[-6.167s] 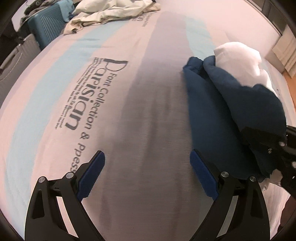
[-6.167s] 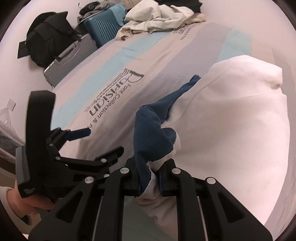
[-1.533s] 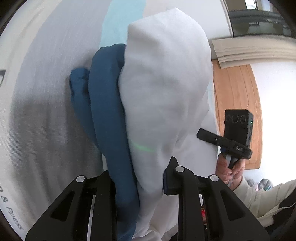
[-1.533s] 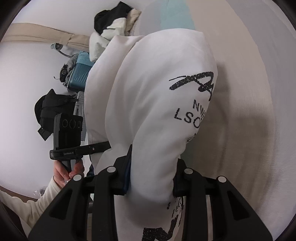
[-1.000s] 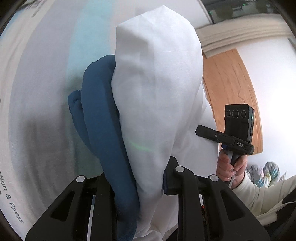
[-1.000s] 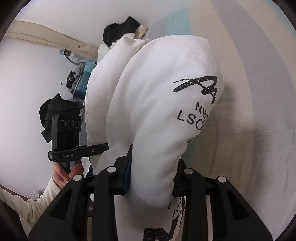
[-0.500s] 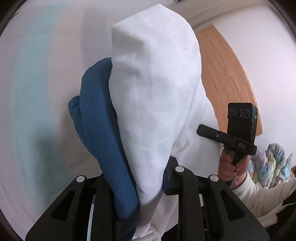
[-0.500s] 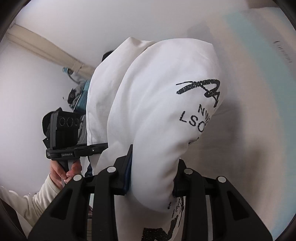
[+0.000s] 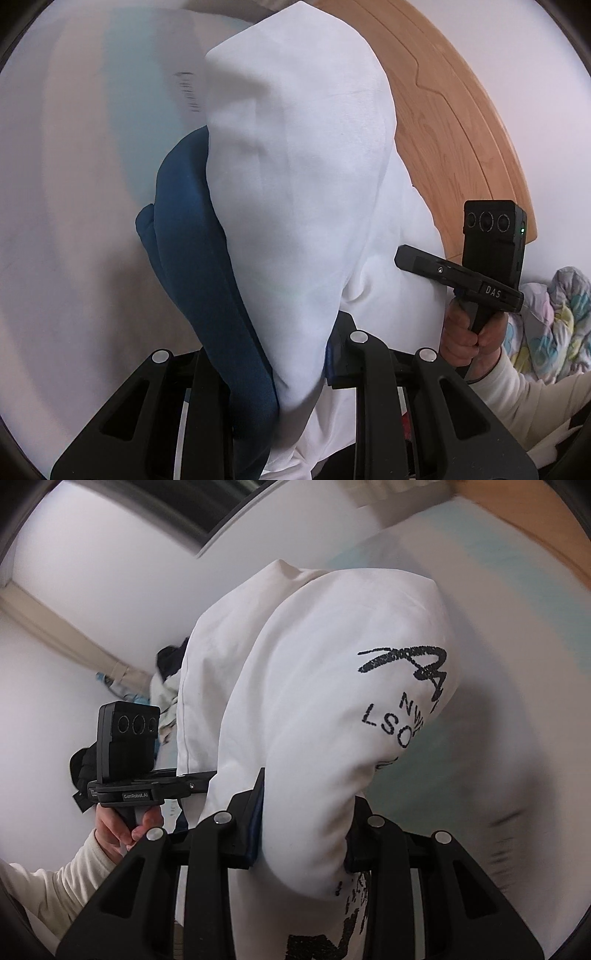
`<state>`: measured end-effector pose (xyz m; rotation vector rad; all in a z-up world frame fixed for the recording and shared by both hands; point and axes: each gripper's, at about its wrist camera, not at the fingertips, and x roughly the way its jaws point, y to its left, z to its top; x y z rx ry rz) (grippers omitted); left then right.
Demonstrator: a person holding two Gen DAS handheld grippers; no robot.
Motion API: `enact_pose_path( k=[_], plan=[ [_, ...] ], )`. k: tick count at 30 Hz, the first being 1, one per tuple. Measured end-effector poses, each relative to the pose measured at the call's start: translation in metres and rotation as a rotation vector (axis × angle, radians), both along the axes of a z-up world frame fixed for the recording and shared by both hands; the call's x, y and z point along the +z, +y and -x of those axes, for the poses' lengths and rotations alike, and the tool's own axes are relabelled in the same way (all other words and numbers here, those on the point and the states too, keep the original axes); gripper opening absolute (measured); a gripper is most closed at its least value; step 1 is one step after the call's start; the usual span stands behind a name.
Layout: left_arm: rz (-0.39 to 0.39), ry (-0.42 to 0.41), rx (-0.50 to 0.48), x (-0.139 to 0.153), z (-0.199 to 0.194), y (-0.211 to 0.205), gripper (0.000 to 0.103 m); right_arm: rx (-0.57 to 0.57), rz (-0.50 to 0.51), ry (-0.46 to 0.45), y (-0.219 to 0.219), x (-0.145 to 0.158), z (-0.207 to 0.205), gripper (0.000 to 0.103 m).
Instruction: Fold large clothes
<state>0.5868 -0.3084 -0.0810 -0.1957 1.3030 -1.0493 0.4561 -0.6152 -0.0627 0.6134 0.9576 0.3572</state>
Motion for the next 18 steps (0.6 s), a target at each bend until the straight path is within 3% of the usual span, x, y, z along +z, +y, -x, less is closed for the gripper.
enact_pose_path(
  k=[6, 10, 18],
  plan=[
    [-0.011, -0.01, -0.039, -0.041, -0.008, -0.108, 0.022, -0.054, 0.027, 0.025, -0.113, -0.028, 0.004, 0.031],
    [-0.053, -0.037, -0.057, -0.078, -0.012, -0.161, 0.022, -0.087, 0.038, 0.063, -0.161, -0.06, 0.005, 0.031],
    [-0.131, -0.045, -0.068, -0.141, -0.014, -0.198, 0.022, -0.163, 0.034, 0.175, -0.208, -0.139, 0.016, 0.031]
  ],
)
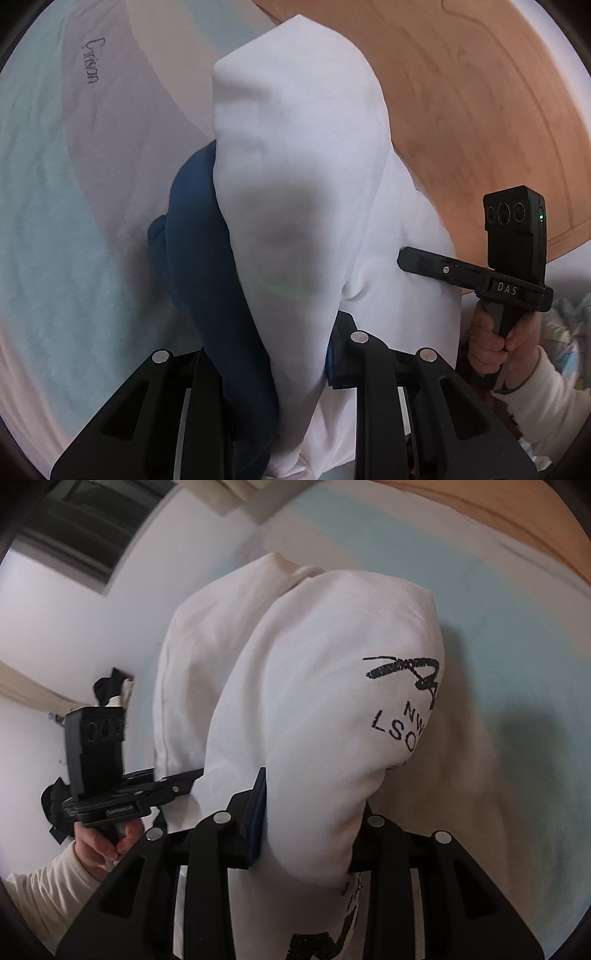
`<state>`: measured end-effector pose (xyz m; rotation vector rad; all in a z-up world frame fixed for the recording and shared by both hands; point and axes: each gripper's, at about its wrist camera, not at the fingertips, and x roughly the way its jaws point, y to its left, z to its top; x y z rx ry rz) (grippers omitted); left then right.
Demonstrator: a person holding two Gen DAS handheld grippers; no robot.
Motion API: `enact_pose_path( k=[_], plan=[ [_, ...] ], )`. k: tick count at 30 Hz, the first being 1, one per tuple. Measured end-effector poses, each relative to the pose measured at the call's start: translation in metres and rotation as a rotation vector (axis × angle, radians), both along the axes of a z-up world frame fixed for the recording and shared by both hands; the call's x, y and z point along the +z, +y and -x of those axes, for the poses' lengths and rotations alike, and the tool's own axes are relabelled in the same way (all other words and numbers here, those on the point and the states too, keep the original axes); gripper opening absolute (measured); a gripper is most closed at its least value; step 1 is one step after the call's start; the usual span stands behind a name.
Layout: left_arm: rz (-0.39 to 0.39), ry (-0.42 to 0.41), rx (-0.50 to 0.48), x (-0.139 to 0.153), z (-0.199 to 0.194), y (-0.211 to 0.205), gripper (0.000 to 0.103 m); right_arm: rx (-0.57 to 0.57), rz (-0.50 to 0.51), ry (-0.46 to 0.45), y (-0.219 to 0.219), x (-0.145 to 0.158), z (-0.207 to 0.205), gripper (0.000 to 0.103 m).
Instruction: Fold large clothes
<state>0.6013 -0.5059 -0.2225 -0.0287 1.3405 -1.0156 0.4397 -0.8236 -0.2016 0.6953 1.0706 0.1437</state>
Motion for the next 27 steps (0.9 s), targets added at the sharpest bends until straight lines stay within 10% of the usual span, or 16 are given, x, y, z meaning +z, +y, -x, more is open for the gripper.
enact_pose_path(
  k=[12, 17, 27],
  plan=[
    [-0.141, -0.065, 0.006, -0.028, 0.01, -0.017, 0.029, -0.065, 0.088, 0.053, 0.012, -0.032, 0.0, 0.047],
    [-0.281, -0.273, -0.013, -0.012, 0.029, -0.028, 0.049, -0.085, 0.338, 0.09, 0.037, -0.015, -0.005, 0.069],
    [-0.361, -0.366, 0.112, 0.02, 0.059, -0.037, 0.094, -0.156, 0.561, 0.1, 0.068, 0.007, 0.001, 0.087]
  ],
)
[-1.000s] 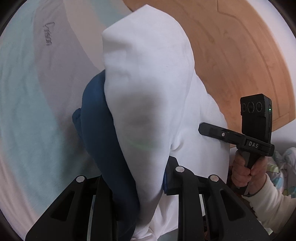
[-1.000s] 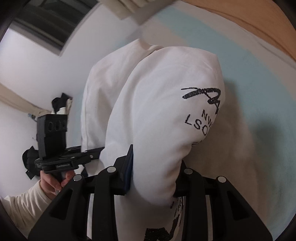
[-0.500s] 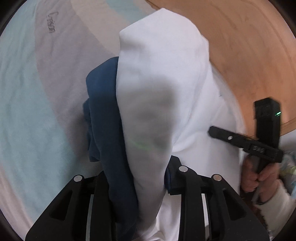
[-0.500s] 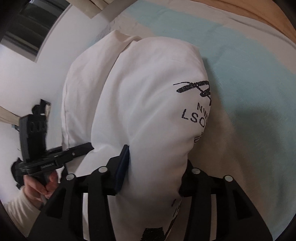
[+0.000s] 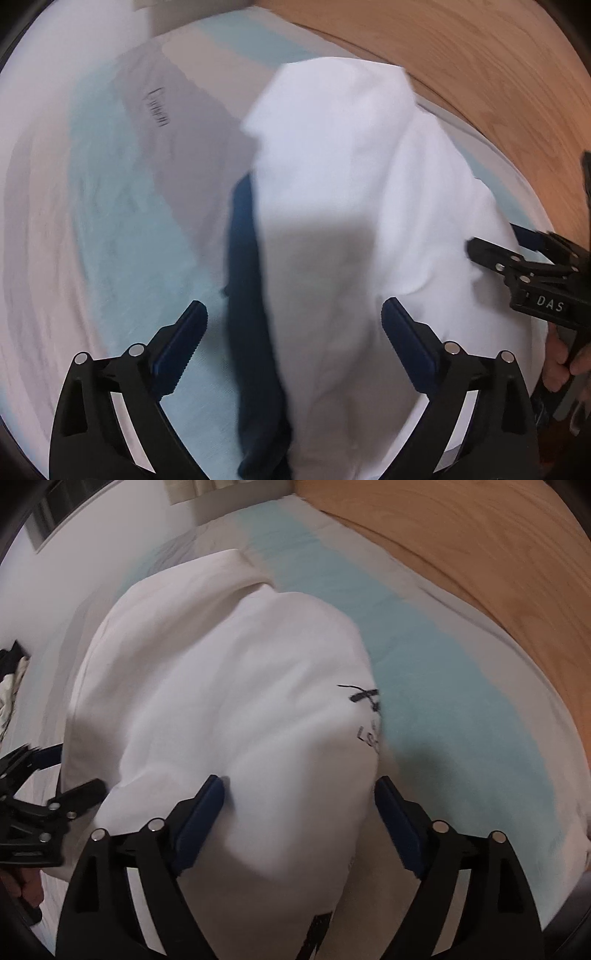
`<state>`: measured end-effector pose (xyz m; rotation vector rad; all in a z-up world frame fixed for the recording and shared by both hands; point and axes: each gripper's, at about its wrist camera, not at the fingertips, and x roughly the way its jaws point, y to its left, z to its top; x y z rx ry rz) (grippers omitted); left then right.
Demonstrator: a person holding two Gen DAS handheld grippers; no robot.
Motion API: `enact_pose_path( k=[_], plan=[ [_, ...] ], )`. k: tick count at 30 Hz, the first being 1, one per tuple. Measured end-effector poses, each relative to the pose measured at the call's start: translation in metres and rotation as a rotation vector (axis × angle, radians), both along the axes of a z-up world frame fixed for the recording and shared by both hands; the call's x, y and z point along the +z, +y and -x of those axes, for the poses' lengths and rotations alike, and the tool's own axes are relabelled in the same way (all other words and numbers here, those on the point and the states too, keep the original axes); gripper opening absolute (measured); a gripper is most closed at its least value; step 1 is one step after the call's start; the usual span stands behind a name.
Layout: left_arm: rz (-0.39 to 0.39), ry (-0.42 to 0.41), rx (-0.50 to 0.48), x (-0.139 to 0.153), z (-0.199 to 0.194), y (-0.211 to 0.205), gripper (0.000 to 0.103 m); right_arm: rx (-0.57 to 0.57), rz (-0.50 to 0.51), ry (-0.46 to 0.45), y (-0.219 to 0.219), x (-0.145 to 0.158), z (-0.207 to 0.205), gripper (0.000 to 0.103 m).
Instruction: Fold large clothes
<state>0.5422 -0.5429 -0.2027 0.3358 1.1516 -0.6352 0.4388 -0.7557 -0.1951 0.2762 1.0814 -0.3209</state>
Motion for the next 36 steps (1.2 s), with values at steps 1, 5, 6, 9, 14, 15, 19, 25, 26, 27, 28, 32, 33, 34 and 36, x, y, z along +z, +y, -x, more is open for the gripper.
enact_pose_path(
  k=[1, 5, 6, 9, 14, 15, 19, 25, 26, 27, 28, 32, 33, 34, 36],
  plan=[
    [-0.015, 0.003, 0.02, 0.004, 0.001, -0.001, 0.095, -0.01, 0.032, 0.011, 0.001, 0.0, 0.0, 0.088],
    [-0.048, 0.04, 0.071, -0.005, -0.002, 0.017, 0.097, -0.036, 0.124, 0.041, 0.022, 0.011, -0.004, 0.089],
    [-0.043, 0.017, 0.077, 0.003, 0.002, 0.022, 0.096, -0.051, 0.16, 0.034, 0.028, 0.02, 0.0, 0.089],
    [-0.012, -0.09, 0.058, 0.035, 0.022, 0.03, 0.096, -0.077, 0.238, -0.031, 0.046, 0.051, 0.024, 0.09],
    [0.074, -0.232, 0.035, 0.103, 0.074, 0.082, 0.096, -0.111, 0.275, -0.121, 0.099, 0.098, 0.077, 0.09],
    [0.092, -0.256, 0.035, 0.116, 0.089, 0.099, 0.096, -0.125, 0.276, -0.139, 0.115, 0.108, 0.092, 0.091],
    [0.147, -0.312, 0.014, 0.16, 0.145, 0.163, 0.096, -0.221, 0.287, -0.19, 0.175, 0.144, 0.141, 0.094],
    [0.199, -0.33, -0.018, 0.197, 0.229, 0.29, 0.097, -0.33, 0.338, -0.226, 0.281, 0.187, 0.23, 0.095],
    [0.203, -0.329, -0.021, 0.201, 0.24, 0.303, 0.097, -0.341, 0.336, -0.227, 0.3, 0.192, 0.245, 0.095],
    [0.203, -0.326, -0.024, 0.205, 0.256, 0.322, 0.097, -0.355, 0.339, -0.226, 0.318, 0.197, 0.261, 0.095],
    [0.205, -0.315, -0.031, 0.208, 0.269, 0.342, 0.097, -0.365, 0.344, -0.22, 0.332, 0.201, 0.272, 0.095],
    [0.223, -0.292, -0.027, 0.222, 0.304, 0.399, 0.097, -0.396, 0.362, -0.198, 0.399, 0.224, 0.32, 0.095],
    [0.23, -0.289, -0.027, 0.226, 0.311, 0.411, 0.097, -0.399, 0.368, -0.196, 0.41, 0.228, 0.331, 0.095],
    [0.227, -0.292, -0.021, 0.229, 0.317, 0.419, 0.097, -0.401, 0.374, -0.19, 0.421, 0.232, 0.339, 0.095],
    [0.224, -0.29, -0.016, 0.235, 0.332, 0.435, 0.097, -0.397, 0.372, -0.181, 0.438, 0.239, 0.353, 0.095]
  ],
)
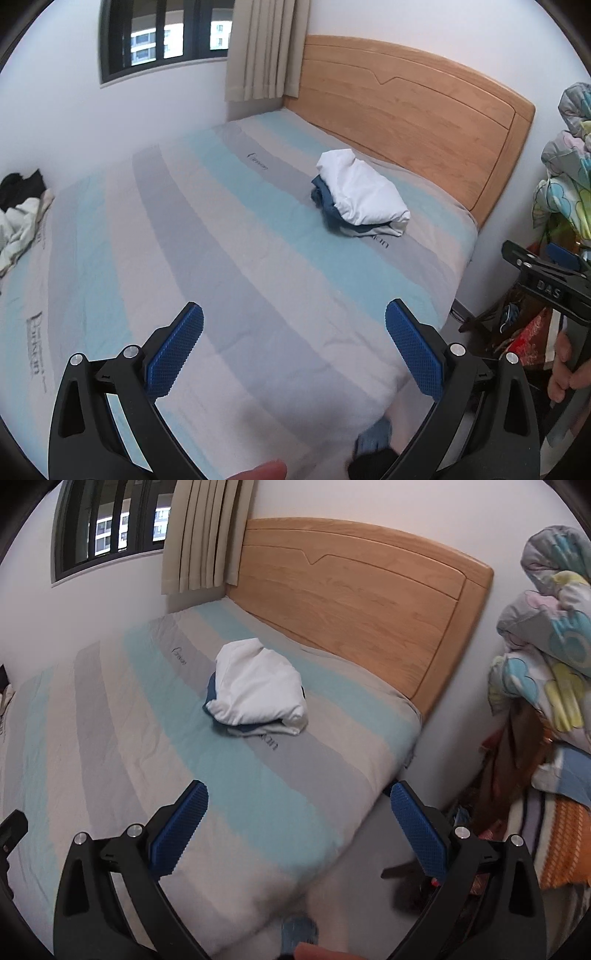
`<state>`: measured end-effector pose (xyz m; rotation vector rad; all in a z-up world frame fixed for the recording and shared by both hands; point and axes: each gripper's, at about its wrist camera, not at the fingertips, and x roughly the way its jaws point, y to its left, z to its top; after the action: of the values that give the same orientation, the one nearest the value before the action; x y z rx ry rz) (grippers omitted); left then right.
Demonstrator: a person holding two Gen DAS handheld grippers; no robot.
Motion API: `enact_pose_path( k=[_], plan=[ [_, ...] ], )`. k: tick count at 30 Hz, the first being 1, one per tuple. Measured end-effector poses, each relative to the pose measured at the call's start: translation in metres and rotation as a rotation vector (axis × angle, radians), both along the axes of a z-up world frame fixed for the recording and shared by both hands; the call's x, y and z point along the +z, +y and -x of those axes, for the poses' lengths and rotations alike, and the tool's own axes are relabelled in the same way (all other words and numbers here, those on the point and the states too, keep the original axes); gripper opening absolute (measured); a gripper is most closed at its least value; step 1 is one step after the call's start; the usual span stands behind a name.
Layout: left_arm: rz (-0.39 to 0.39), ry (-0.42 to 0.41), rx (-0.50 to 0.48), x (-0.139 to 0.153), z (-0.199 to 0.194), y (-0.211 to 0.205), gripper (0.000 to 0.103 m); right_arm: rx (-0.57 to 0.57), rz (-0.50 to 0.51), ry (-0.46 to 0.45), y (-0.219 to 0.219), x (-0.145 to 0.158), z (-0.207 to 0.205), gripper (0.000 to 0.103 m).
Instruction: Fold large clothes
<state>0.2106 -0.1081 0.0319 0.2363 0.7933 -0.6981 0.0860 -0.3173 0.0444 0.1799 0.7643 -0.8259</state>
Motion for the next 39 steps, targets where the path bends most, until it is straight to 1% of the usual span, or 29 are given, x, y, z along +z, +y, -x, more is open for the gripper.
enact_pose_path(
  k=[3, 5, 9, 12, 16, 19, 22, 25, 29, 31, 33, 35, 39],
  plan=[
    [-0.003, -0.015, -0.001, 0.004, 0.015, 0.008, 0.097, 0.009, 0.015, 0.01, 0.016, 0.006, 0.013, 0.095],
    [0.004, -0.034, 0.015, 0.004, 0.026, 0.011, 0.097, 0.018, 0.03, 0.02, 0.023, 0.006, 0.019, 0.095],
    [0.001, -0.052, 0.035, -0.005, 0.041, 0.008, 0.097, 0.039, 0.043, 0.001, 0.031, 0.0, 0.035, 0.095],
    [-0.004, -0.044, 0.037, -0.018, 0.055, 0.001, 0.097, 0.069, 0.037, -0.018, 0.028, -0.01, 0.044, 0.095],
    [-0.02, -0.081, 0.041, -0.034, 0.077, -0.018, 0.097, 0.105, 0.027, -0.057, 0.016, -0.022, 0.058, 0.095],
    [-0.019, -0.081, 0.044, -0.046, 0.089, -0.039, 0.097, 0.121, 0.029, -0.071, 0.003, -0.03, 0.066, 0.095],
    [-0.013, -0.109, 0.042, -0.052, 0.099, -0.054, 0.097, 0.129, 0.045, -0.08, -0.004, -0.035, 0.073, 0.095],
    [0.005, -0.132, 0.026, -0.054, 0.108, -0.06, 0.097, 0.125, 0.062, -0.102, -0.007, -0.039, 0.083, 0.095],
    [0.02, -0.132, 0.017, -0.055, 0.107, -0.063, 0.097, 0.112, 0.039, -0.127, -0.011, -0.043, 0.092, 0.095],
    [0.026, -0.126, 0.011, -0.054, 0.103, -0.064, 0.097, 0.115, 0.045, -0.133, -0.012, -0.044, 0.095, 0.095],
    [0.048, -0.116, 0.002, -0.053, 0.1, -0.062, 0.097, 0.128, 0.041, -0.145, -0.014, -0.044, 0.097, 0.095],
    [0.078, -0.1, -0.008, -0.051, 0.096, -0.06, 0.097, 0.143, 0.043, -0.143, -0.015, -0.045, 0.099, 0.095],
    [0.093, -0.102, -0.006, -0.047, 0.092, -0.059, 0.097, 0.144, 0.039, -0.13, -0.022, -0.049, 0.103, 0.095]
  ],
)
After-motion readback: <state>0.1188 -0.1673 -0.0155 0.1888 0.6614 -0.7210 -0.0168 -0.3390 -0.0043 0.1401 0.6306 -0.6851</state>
